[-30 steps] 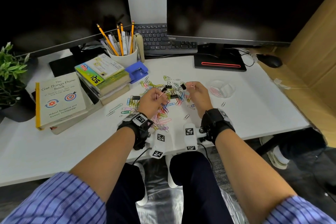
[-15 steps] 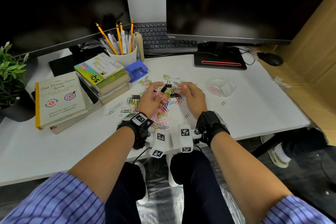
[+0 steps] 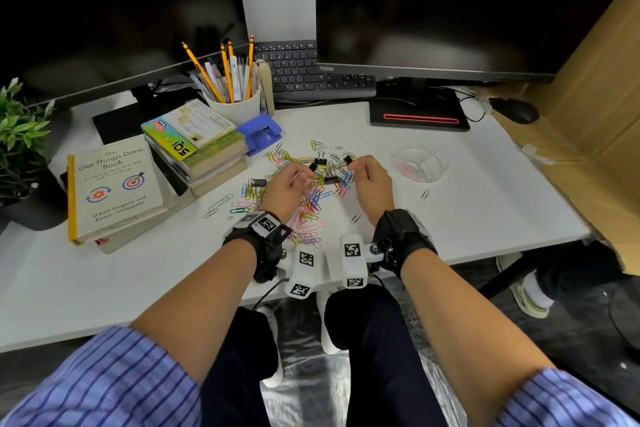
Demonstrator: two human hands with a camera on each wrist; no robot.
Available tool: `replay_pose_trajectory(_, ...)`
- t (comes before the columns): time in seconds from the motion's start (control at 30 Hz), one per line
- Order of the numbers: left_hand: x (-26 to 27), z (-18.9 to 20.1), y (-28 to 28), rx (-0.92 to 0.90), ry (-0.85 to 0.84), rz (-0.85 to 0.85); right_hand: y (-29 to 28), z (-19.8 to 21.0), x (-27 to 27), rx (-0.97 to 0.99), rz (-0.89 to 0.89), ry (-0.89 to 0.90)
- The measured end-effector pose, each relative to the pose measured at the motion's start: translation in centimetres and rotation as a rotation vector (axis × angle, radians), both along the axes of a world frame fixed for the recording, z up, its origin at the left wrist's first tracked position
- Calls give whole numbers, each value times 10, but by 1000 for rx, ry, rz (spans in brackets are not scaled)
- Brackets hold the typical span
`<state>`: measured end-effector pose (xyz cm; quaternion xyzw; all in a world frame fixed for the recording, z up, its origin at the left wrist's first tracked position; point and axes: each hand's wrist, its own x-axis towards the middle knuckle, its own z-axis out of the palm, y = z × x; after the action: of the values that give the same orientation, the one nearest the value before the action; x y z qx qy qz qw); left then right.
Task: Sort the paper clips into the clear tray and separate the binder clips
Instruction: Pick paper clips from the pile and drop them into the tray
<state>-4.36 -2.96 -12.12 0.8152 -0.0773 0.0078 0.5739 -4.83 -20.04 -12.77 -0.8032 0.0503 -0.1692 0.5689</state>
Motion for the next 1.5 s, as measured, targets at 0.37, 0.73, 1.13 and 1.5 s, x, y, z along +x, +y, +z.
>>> replay_pose_trajectory(0.37,-5,6,-9,91,54,38,-54,34,15,-138,-206,105)
replay_pose_trajectory(0.73,-7,7,-10,68,51,30,-77,31,21,-458,-167,335)
replay_pose_trajectory(1.13,-5,4,-8,128,47,34,-89,71,6,-511,-312,582)
replay_pose_trajectory(1.5,-5,7,-10,159,50,55,-76,67,-15,-487,-135,768)
